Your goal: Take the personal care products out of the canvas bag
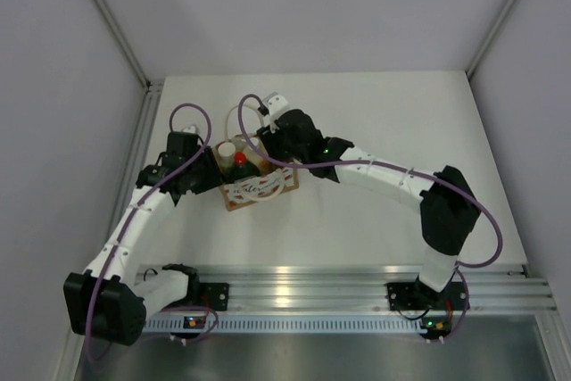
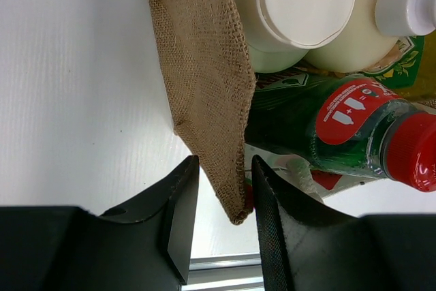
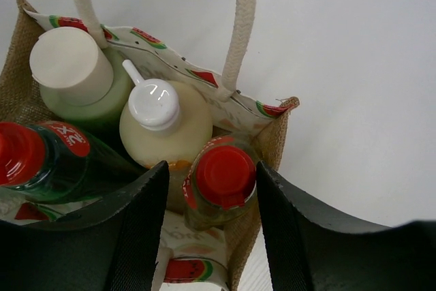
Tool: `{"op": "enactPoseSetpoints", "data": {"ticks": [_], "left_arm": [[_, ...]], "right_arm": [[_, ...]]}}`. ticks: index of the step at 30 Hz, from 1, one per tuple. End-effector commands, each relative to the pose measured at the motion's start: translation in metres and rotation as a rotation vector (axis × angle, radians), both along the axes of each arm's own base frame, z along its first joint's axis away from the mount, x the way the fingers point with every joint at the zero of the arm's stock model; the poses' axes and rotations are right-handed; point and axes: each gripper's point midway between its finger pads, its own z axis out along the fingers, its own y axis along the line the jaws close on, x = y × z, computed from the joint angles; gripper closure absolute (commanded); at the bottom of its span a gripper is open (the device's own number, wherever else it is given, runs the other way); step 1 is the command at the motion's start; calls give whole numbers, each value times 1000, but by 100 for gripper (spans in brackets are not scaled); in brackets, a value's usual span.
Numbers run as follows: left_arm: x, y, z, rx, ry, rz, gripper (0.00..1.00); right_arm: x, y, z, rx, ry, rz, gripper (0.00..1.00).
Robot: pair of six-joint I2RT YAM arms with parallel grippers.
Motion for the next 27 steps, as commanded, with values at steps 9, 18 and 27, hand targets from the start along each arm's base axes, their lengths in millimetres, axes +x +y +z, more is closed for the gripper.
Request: {"op": "enactPoseSetpoints", "data": {"ticks": [9, 18, 27], "left_arm": [[-3, -7, -8, -18, 29, -44, 59], [-4, -10, -9, -11, 31, -55, 59], [-4, -10, -9, -10, 28, -58, 59]], "right_arm": [[13, 9, 33, 103, -77, -35, 57], [18, 3, 30, 131, -85, -70, 63], [18, -2, 23, 121, -80, -77, 67]]}}
